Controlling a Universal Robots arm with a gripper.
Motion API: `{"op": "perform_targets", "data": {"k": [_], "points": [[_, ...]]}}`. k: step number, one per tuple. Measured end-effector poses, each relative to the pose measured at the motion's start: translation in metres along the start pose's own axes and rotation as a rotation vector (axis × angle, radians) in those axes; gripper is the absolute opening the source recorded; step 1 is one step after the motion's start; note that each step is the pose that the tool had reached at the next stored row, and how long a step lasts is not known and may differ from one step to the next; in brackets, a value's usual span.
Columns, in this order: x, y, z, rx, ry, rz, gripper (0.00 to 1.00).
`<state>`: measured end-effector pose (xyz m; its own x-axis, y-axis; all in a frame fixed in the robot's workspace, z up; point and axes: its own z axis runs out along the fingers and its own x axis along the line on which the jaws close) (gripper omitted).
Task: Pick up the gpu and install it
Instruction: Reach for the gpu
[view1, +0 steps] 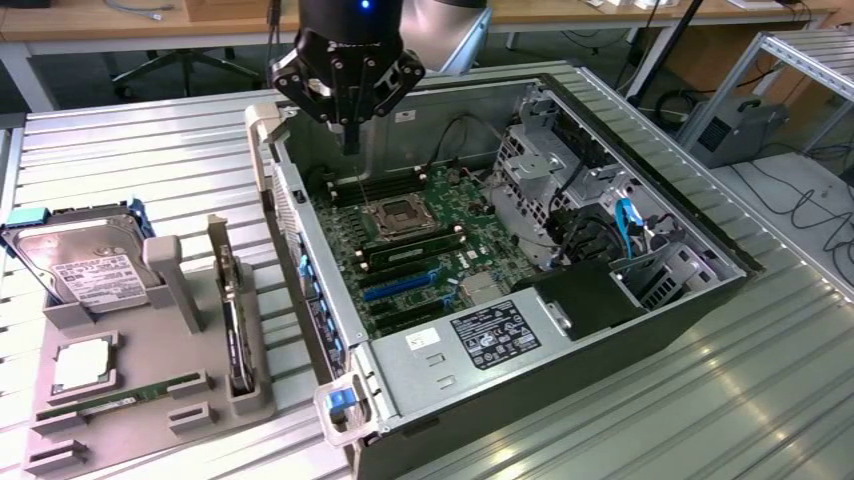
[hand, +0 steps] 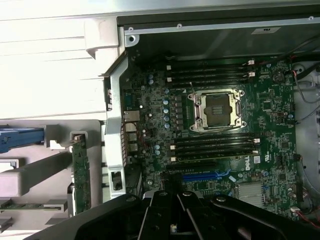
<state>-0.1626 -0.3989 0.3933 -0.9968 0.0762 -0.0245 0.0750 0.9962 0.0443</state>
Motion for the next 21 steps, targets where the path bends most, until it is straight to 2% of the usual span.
{"op": "perform_targets", "data": {"k": [21], "points": [[0.0053,-0.0004,-0.0001,-0.0001,0.0,0.0,0.11]]}}
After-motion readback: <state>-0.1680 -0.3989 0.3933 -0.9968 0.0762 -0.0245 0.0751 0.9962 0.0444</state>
